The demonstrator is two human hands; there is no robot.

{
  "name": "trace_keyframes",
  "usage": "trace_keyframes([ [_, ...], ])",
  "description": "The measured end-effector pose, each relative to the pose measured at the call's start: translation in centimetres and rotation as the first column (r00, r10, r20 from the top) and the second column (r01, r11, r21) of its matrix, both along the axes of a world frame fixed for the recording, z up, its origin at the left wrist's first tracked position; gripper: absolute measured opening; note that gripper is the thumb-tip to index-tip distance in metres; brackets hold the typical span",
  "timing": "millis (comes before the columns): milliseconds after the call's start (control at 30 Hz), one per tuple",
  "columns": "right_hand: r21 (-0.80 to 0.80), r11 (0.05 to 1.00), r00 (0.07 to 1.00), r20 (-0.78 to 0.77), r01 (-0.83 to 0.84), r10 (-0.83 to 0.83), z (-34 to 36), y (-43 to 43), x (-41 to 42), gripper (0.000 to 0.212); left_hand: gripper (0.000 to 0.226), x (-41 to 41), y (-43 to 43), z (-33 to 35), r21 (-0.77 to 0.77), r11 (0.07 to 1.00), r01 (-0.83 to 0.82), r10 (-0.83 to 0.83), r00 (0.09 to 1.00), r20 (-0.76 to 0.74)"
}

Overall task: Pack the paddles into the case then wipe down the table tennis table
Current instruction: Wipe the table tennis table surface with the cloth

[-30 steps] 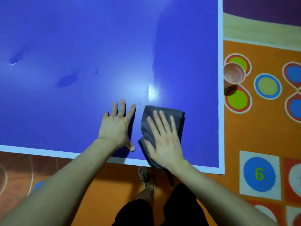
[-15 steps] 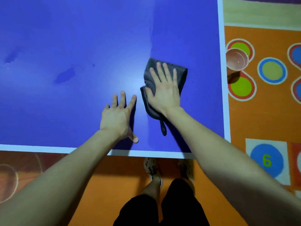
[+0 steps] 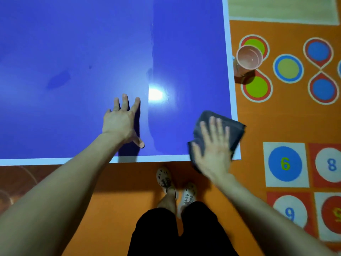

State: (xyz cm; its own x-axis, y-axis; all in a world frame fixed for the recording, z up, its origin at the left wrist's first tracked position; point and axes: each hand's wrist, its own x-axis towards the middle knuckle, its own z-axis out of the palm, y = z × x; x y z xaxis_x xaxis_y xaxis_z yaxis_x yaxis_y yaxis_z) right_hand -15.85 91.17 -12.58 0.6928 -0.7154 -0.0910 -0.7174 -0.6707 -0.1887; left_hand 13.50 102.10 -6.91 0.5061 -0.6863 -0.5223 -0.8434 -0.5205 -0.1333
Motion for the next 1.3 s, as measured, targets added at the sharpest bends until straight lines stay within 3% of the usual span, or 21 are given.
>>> trace_keyframes([
  [133, 0.086, 0.951, 0.954, 0.066, -0.298, 0.294, -0.1, 9.6, 9.3, 0.077, 0.175, 0.1, -0.2, 0.2, 0.024, 1.000, 0.016, -0.016, 1.000, 0.017],
  [267, 0.063, 0.927, 0.929, 0.062, -0.369, 0.366, -0.7, 7.4, 6.6, 0.081, 0.178, 0.3, -0.1, 0.2, 0.047, 0.999, 0.015, -0.015, 1.000, 0.013],
  [333, 0.065, 0.951, 0.949, 0.110, -0.303, 0.295, -0.8, 3.3, 0.6, 0.078, 0.181, 0.3, -0.1, 0.4, 0.073, 0.997, 0.023, -0.022, 1.000, -0.019],
  [433, 0.018, 0.990, 0.990, 0.039, -0.137, 0.137, -0.3, -2.0, -7.5, 0.073, 0.182, 0.3, 0.0, 0.6, 0.088, 0.995, 0.037, -0.037, 0.999, -0.009],
  [567, 0.013, 0.999, 0.999, -0.022, 0.035, -0.035, -0.6, -0.1, -4.8, 0.075, 0.181, 0.3, -0.1, 0.5, 0.075, 0.996, 0.041, -0.042, 0.999, 0.012],
  [700, 0.108, 0.961, 0.965, 0.091, -0.255, 0.246, -1.0, 6.7, 6.8, 0.079, 0.181, 0.7, 0.1, 0.3, 0.059, 0.997, 0.040, -0.041, 0.999, 0.021],
  [833, 0.133, 0.923, 0.930, 0.128, -0.361, 0.345, -0.5, 7.2, 10.7, 0.076, 0.182, 0.8, 0.2, 0.3, 0.096, 0.995, 0.041, -0.043, 0.999, 0.015],
  [933, 0.046, 0.943, 0.937, 0.141, -0.330, 0.321, -0.7, 0.4, 5.8, 0.073, 0.182, 0.7, 0.1, 0.7, 0.126, 0.991, 0.053, -0.054, 0.999, -0.002],
  [1033, -0.024, 0.992, 0.992, 0.034, -0.125, 0.126, -0.5, -7.5, 1.2, 0.073, 0.181, 0.8, 0.3, 0.7, 0.113, 0.992, 0.052, -0.054, 0.998, 0.022],
  [1133, -0.047, 0.999, 1.000, -0.009, 0.028, -0.028, -0.5, -8.1, 3.4, 0.079, 0.180, 1.0, 0.4, 0.5, 0.105, 0.992, 0.076, -0.082, 0.996, 0.047],
  [1200, -0.045, 0.998, 0.999, 0.014, -0.037, 0.038, -0.5, -4.3, 7.7, 0.082, 0.179, 1.2, 0.5, 0.3, 0.091, 0.993, 0.074, -0.080, 0.995, 0.061],
  [1300, -0.008, 0.950, 0.949, 0.044, -0.311, 0.311, -0.5, 1.6, 14.4, 0.080, 0.180, 1.6, 0.7, 0.0, 0.056, 0.995, 0.083, -0.086, 0.995, 0.057],
])
